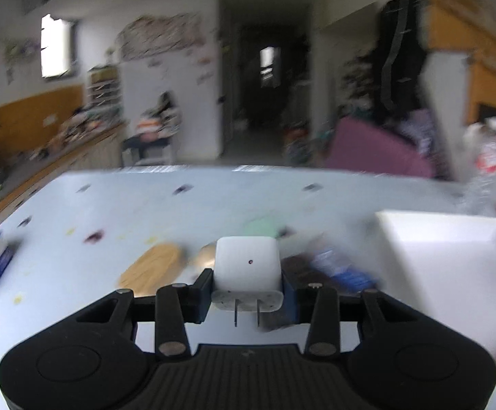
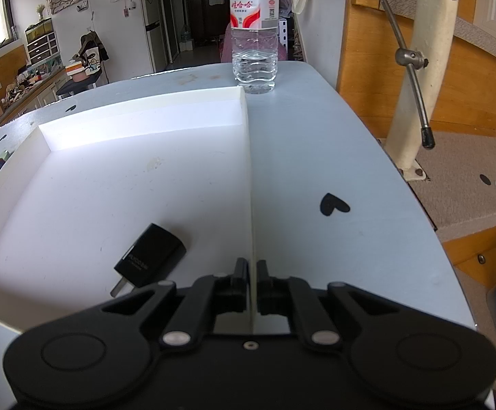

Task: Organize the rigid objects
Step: 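Place the white charger in the tray beside the black charger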

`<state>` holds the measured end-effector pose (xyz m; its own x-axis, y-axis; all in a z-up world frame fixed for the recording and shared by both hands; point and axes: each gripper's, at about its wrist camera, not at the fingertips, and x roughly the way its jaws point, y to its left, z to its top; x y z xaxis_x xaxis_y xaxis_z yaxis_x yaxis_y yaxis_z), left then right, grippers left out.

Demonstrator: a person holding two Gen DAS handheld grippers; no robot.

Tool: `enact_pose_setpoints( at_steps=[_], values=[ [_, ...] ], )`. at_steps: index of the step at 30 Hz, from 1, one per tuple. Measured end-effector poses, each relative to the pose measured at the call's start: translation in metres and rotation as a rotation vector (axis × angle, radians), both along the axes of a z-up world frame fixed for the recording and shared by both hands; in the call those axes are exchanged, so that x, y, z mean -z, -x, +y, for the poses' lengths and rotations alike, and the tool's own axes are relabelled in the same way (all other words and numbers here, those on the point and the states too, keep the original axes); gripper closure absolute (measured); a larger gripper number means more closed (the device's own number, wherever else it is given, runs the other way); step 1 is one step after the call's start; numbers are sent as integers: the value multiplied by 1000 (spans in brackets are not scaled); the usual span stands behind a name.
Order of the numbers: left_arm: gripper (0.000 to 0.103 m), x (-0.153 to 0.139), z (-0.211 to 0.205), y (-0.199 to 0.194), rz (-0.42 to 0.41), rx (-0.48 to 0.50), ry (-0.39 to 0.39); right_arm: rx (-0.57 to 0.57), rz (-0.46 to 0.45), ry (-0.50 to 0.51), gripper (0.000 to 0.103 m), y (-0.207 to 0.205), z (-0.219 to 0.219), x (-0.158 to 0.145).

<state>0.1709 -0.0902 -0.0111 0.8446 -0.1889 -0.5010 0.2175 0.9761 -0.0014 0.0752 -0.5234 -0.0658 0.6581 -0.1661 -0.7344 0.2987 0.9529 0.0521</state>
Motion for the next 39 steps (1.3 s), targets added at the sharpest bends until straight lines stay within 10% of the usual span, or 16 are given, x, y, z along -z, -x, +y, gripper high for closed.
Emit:
enact_pose_setpoints(
  at_steps=[18,39],
  values=[
    [60,18,-198,30,151,533,4,4,3,4,98,-1,0,-1],
    [60,64,-263,31,293,646,-46,-10,5,25,98,-1,2,0]
  ],
)
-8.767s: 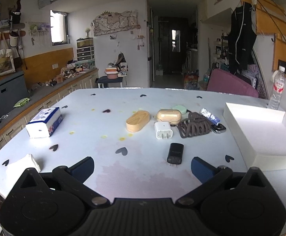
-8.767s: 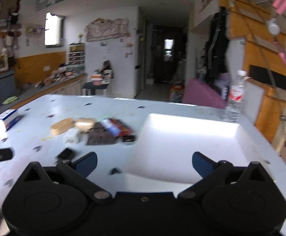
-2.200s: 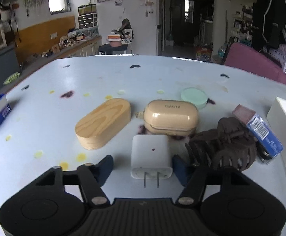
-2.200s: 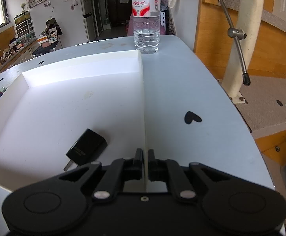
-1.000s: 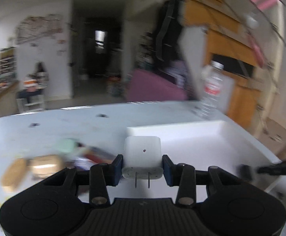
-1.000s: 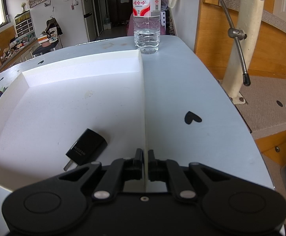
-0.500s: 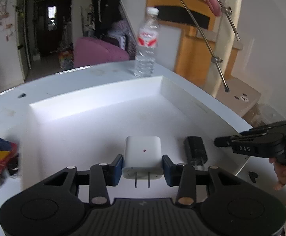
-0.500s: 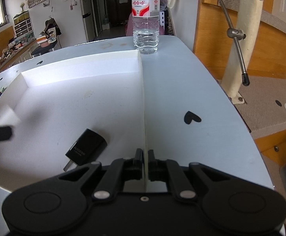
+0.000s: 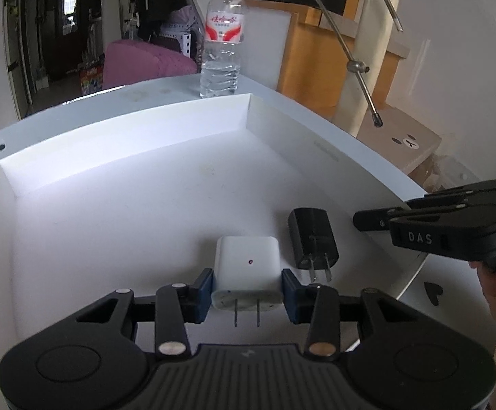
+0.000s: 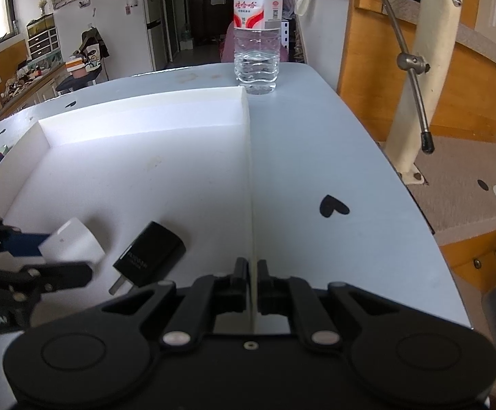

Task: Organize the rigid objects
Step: 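Place the white charger in the tray beside the black charger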

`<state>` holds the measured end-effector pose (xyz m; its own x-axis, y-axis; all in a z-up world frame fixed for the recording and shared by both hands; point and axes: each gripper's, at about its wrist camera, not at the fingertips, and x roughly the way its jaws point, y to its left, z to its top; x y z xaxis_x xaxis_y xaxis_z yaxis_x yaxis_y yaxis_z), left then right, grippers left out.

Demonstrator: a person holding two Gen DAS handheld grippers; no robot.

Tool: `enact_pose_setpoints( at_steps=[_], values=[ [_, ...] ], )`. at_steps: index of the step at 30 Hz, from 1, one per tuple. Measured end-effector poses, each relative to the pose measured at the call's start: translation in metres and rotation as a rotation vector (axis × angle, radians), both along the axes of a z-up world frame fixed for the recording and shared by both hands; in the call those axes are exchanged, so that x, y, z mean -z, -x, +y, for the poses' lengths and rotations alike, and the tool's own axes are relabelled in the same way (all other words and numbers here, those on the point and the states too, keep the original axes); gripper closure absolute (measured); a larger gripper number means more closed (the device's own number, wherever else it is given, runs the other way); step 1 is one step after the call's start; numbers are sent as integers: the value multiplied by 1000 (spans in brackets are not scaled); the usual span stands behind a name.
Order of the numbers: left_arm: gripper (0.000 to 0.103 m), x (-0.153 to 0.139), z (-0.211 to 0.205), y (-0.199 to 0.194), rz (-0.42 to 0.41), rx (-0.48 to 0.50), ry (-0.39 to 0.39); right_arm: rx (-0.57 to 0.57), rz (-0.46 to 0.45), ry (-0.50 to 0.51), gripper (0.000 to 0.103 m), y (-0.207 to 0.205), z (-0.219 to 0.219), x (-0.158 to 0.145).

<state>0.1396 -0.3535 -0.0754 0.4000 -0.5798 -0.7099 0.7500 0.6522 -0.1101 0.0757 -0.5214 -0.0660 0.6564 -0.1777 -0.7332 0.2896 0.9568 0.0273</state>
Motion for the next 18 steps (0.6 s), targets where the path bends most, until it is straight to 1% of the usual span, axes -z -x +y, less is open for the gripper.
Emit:
enact_pose_setpoints(
  at_steps=[7,9,10,11,12,14,18],
  values=[
    [60,-1,-3,1,9,4,-11,1,-1,-2,98,0,0,0],
    [58,-2,-2,0,20,-3,-11,0,-1,-2,98,0,0,0],
    [48,-2,-2,0,24,-10,-11,1,-1,-3,98,0,0,0],
    [35,-3,0,1,23,-16,-7,0,-1,-3,98,0,0,0],
    [27,-5,1,2,14,-18,1,0,-1,-3,98,0,0,0],
    [26,-9,2,4,-4,-14,9,1,-1,-2,98,0,0,0],
    [26,-14,5,7,-5,-6,21,1,-1,-3,98,0,0,0]
  ],
)
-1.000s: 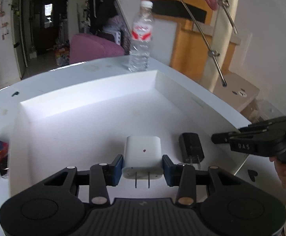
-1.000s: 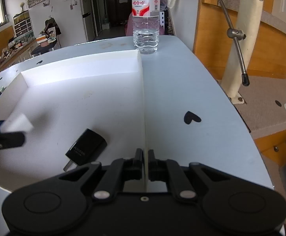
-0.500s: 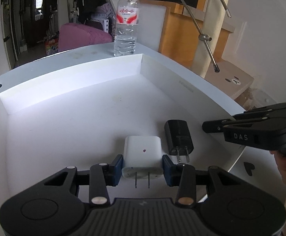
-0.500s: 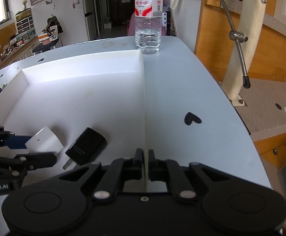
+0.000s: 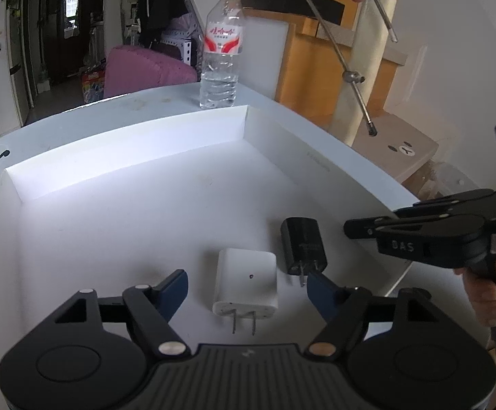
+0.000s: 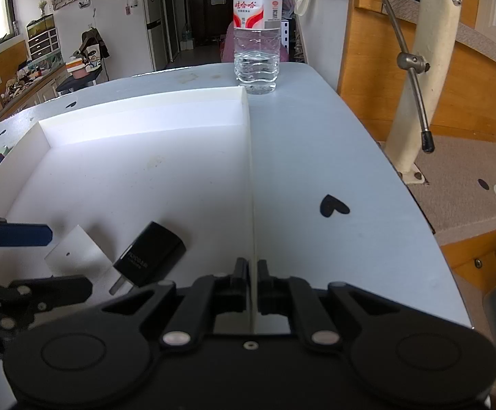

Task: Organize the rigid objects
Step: 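Place the white charger in the tray beside the black charger, then move the left tool to the wooden oval box and grasp it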

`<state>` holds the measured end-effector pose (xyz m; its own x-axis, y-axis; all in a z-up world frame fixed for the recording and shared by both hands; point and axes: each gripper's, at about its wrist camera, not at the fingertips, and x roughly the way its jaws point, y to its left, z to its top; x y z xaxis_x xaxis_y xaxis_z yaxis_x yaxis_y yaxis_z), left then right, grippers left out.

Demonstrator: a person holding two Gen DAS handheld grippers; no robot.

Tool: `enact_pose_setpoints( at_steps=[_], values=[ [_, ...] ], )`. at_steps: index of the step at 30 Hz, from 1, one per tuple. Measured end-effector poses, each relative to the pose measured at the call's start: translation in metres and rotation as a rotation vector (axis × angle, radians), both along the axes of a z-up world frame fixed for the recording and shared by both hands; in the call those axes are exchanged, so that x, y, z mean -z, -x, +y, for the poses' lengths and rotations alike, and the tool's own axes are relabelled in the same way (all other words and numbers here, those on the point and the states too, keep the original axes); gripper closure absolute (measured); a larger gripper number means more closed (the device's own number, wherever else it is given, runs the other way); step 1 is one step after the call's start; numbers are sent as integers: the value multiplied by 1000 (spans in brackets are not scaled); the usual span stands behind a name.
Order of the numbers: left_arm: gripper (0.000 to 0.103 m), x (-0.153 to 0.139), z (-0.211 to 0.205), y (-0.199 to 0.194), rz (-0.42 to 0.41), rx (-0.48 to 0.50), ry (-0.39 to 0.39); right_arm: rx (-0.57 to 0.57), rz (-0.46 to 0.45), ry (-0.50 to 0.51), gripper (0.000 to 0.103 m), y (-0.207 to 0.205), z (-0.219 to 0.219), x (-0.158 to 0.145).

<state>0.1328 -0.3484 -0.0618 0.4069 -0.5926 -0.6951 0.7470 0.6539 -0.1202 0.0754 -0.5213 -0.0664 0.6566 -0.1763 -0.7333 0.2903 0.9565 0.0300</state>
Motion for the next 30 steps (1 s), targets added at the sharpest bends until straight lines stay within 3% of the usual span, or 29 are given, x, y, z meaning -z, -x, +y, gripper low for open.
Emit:
enact_pose_setpoints(
  at_steps=[10,16,24,30],
  values=[
    [24,-20,34,7,-37,-31,28,1,1,-3,98,0,0,0],
    [13,-39,72,5,-62,-98,58,3,5,-1,98,-1,0,0],
    [7,-61,136,-2,-129,-216,78,0,13,1,98,-2,0,-1],
    [4,-67,199,-17,-179,-359,50,1,16,4,97,-3,0,-1]
  ],
)
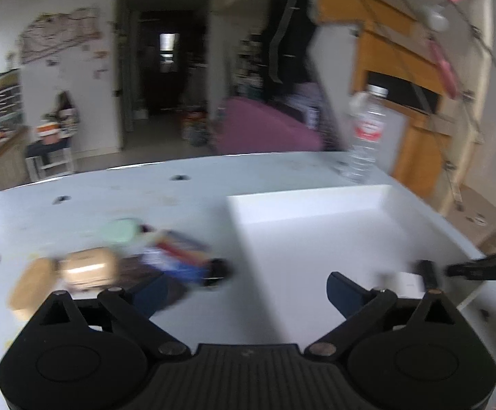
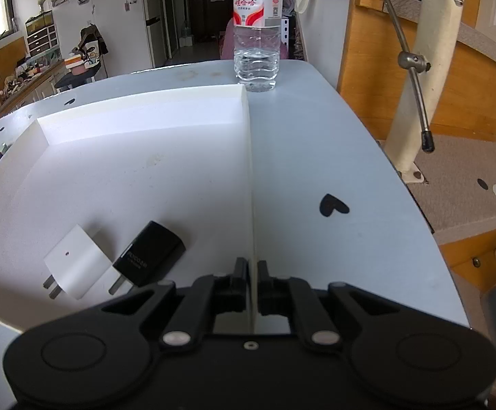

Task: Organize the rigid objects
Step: 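Move the left tool to the wooden oval box and grasp it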

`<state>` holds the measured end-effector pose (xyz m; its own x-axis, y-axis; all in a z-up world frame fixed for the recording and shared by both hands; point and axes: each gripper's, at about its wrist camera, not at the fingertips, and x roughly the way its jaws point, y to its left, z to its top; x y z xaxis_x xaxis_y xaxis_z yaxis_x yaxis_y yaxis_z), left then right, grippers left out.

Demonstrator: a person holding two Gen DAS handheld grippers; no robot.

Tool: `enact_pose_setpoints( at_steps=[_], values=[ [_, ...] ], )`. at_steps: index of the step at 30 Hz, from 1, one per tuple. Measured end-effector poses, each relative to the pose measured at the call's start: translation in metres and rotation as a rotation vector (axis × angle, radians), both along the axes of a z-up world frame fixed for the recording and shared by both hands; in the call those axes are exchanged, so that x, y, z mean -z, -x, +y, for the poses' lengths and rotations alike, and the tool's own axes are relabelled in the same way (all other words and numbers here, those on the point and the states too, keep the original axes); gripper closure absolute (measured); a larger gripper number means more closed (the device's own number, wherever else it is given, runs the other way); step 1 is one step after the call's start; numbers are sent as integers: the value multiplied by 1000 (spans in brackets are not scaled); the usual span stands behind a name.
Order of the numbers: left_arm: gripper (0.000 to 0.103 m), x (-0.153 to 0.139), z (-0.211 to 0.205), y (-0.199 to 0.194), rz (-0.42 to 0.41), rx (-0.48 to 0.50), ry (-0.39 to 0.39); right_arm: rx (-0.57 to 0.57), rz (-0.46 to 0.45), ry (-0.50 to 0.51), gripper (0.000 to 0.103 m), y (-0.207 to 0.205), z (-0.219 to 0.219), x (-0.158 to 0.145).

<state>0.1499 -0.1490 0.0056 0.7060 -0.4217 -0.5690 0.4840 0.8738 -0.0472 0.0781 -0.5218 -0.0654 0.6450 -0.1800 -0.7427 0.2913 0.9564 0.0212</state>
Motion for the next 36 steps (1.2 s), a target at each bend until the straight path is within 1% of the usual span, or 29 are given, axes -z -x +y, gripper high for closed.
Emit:
enact_pose_setpoints(
  at_steps=[2,3,5,8,12,15,17,20,22,23,26,30,31,33,36],
  values=[
    [3,-1,20,-6,-3,-50,-1,-1,0,1,97,0,0,0],
    [1,-2,31,-9,-3,-77,4,-1,0,1,97,0,0,0],
    [0,-3,50,-16,-7,-123,10,1,-1,0,97,0,0,0],
    [0,3,75,-28,-5,-203,-16,-2,-1,2,97,0,0,0],
    [0,19,104,-49,10,-300,-80,-5,0,5,97,0,0,0],
    [0,34,122,-65,5,-324,-167,-6,-1,4,97,0,0,0],
    [0,44,136,-76,10,-351,-190,-7,-2,3,97,0,0,0],
    [1,55,154,-97,43,-356,-174,-6,-3,3,97,1,0,0],
    [5,61,159,-108,54,-351,-170,-8,-1,5,97,0,0,-1],
    [8,63,160,-114,53,-349,-174,-8,-1,5,97,0,0,-1],
    [10,65,158,-127,59,-329,-183,-8,-3,-1,98,1,-1,-1],
    [11,69,147,-142,47,-297,-209,-7,-3,-8,98,0,-2,-1],
    [13,70,144,-145,45,-287,-214,-7,-2,-8,98,0,-2,-1],
    [25,73,137,-149,47,-272,-235,-8,1,-6,98,0,-1,-1],
    [31,79,130,-154,60,-265,-261,-9,4,-5,98,0,0,-1]
  ],
)
